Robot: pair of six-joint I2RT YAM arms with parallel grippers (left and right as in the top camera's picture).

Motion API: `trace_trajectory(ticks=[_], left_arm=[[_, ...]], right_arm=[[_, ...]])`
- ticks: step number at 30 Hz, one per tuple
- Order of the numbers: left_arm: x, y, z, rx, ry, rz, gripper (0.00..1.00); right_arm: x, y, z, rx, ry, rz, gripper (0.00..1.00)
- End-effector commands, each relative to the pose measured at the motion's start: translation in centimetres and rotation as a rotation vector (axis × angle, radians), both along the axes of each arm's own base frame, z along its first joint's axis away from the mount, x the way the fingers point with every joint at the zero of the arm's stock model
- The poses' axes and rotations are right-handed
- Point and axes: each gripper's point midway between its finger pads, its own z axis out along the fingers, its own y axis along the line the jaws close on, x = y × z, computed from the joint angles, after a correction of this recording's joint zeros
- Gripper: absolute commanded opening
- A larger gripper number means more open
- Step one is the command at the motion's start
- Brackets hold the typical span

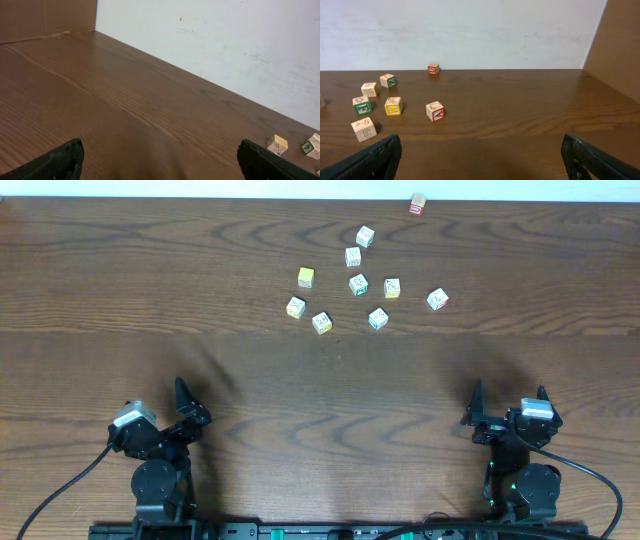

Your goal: Lift 3 blocks

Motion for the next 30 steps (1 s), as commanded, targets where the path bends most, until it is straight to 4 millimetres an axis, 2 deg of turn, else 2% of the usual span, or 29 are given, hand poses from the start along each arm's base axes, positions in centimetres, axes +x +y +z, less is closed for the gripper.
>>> trace_trajectory(ticks=[1,14,20,25,27,30], left_arm=[[0.0,0.1,-1.5,0.017,0.039,0.002,0.98],[0.0,0.1,-1.5,0.017,0.039,0.002,0.98],[0.0,0.1,-1.6,0.017,0.04,0.002,0.98],[0.0,0.1,-1.5,0.017,0.039,0.002,0.98],[0.0,0.1,-1.6,0.017,0.04,0.002,0.98],[0.0,0.1,-1.5,0.017,0.039,0.002,0.98]], right_arm=[[0.0,-0.1,-0.1,0.0,0.002,-0.001,0.99],[0.0,0.0,-0.1,0.012,0.002,0.006,0.99],[0.1,2.2,-0.2,0.137,-0.003,0.123,0.99],[0.2,2.0,0.4,0.166,-0.029,0.113,0.99],[0.1,3.4,0.3,0.219,-0.022,0.188,0.99],[0.1,3.8,0.5,0.221,-0.023,0.216,0.99]])
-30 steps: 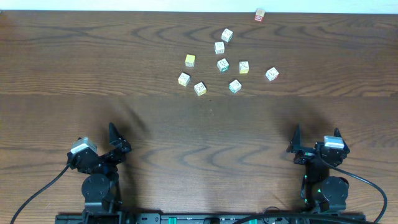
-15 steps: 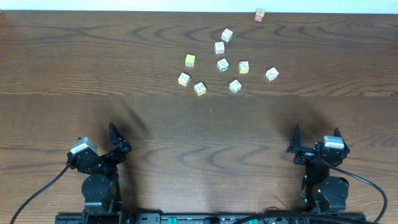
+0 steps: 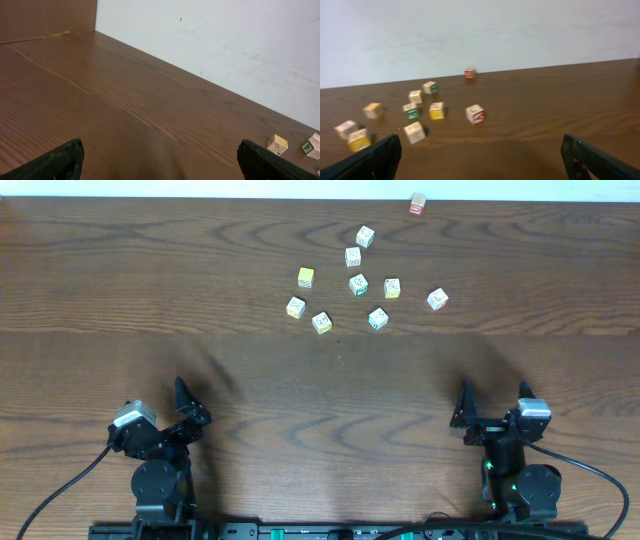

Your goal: Lift 3 blocks

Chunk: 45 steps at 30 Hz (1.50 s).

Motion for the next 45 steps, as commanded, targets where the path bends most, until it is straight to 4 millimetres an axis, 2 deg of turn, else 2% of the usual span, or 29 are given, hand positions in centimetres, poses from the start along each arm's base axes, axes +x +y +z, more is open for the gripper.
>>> trace_trajectory(ticks=[1,6,11,18,24,28,31,37,41,45], left_arm=[[0.0,0.1,-1.6,0.017,0.04,0.002,0.98],[0.0,0.1,-1.6,0.017,0.04,0.002,0.98],[0.0,0.1,-1.5,0.017,0.039,0.002,0.98],[0.0,0.1,-1.6,0.017,0.04,0.002,0.98],[0.0,0.1,-1.5,0.017,0.039,0.002,0.98],[0.0,0.1,-1.6,0.017,0.04,0.002,0.98],[-0.1,0.4,-1.5,0.02,0.039,0.022,0.98],[-0.1,0.6,-1.5,0.021,0.039,0.032,0.98],[0.0,0.6,-0.7,0.019,0.003,0.031,0.98],[0.1,0.5,-0.2,0.014,-0.019,0.028,0.98]], right_arm=[[-0.1,1.1,0.1,0.05,0.001,0.068,0.99],[-0.2,1.9,0.2,0.009,0.002,0.115,0.99],[-1.0,3.0,3.6,-0.026,-0.054,0.18,0.99],[-0.6,2.1,4.8,-0.031,0.064,0.127,0.99],[1.9,2.1,4.4,-0.077,0.285,0.14,0.99],[4.4,2.3,4.3,-0.079,0.455,0.153,0.99],[6.2,2.9,4.9,-0.062,0.59,0.19,0.99],[7.4,4.5,6.0,-0.001,0.899,0.281,0.99],[9.2,5.1,5.3,0.015,0.927,0.311,0.99],[11.7,6.6,5.4,-0.008,0.847,0.424,0.99]])
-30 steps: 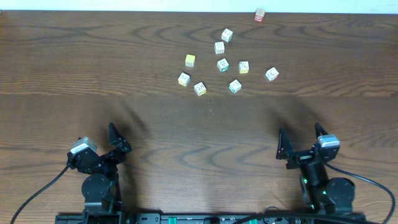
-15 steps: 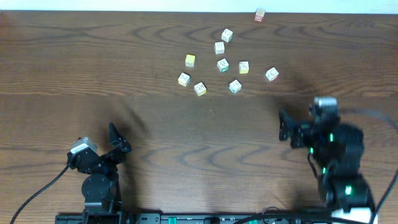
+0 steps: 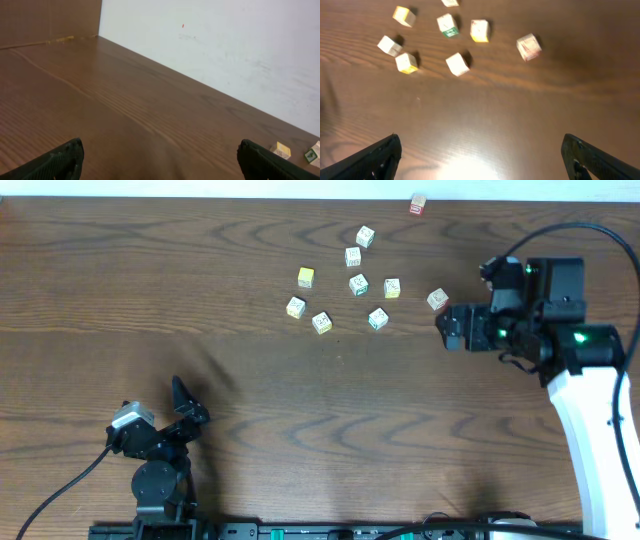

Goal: Lift 3 blocks
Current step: 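Move the right gripper forward over the green-bordered N block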

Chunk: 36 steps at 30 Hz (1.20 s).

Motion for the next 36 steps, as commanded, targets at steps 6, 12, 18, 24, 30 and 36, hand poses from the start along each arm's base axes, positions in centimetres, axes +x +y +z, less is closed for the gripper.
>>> trace_trajectory(ticks=[6,12,18,24,30,36], left_arm=[[0.9,-3.9,-2.3,0.079,0.143,-0.251,0.98],[1.2,-4.4,-2.7,-0.002,0.383,-0.271,0.98],[4.0,-6.7,-1.5,-0.085,0.657,-0.395,0.98],[6.7,-10.6,-2.0,-0.152,0.725,-0.568,0.98],[6.9,-12.5,-4.4,-0.194,0.801,-0.644,0.98],[7.6,-12.6,-6.3,-0.229,0.846,-0.628,0.98]], right_arm=[[5.3,-0.3,-0.8,0.012,-0.041,-0.052,0.99],[8.0,-1.6,-5.0,-0.083,0.102,-0.043,0.99],[9.0,-2.7,-10.3,-0.203,0.325,0.066,0.99],[9.4,-4.2,-12.7,-0.28,0.398,0.23,0.99],[10.6,-7.5,-15.1,-0.315,0.426,0.198,0.88],[10.4,-4.9,-18.1,-0.201,0.439,0.344,0.88]])
